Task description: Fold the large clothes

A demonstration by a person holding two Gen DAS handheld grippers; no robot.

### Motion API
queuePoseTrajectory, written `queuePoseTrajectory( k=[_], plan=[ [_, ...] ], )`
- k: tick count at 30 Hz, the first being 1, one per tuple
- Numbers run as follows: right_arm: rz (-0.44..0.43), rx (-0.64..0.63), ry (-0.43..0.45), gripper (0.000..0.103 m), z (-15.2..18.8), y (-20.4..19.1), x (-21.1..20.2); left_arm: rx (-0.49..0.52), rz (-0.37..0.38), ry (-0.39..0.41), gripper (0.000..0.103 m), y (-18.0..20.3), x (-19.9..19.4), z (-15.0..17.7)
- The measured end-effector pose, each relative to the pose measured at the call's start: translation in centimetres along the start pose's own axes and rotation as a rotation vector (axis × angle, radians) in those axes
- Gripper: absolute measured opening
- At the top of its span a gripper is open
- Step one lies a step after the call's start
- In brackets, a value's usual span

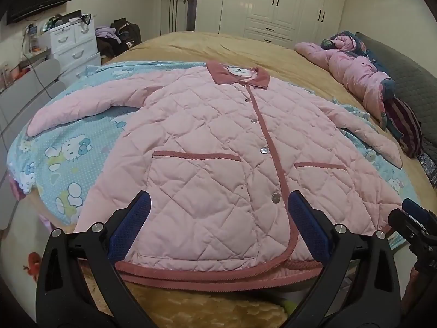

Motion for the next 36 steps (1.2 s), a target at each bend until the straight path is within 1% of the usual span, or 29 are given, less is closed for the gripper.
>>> queuePoseTrajectory(
  k=[23,36],
  plan=[
    [0.006,-0.004,0.011,0.099,0.17,-0.12,-0.11,0.004,0.000,0.007,0.094,0.36,-0.19,-0.05],
    [0.001,0.001,-0.007,0.099,0.34,0.27,0.56,0.005,-0.001,-0.003,0.094,0.17,0.17,-0.15]
  ],
)
Point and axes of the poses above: each gripper's, at about its wrist camera, not at the fingertips, and x roughly the way its jaws point, y to its right, z to its underside, the point moved 1 cm from there along x, roughly the way its jaws point, and after that the axes turned 1 degree about y, right-handed, at the moved point
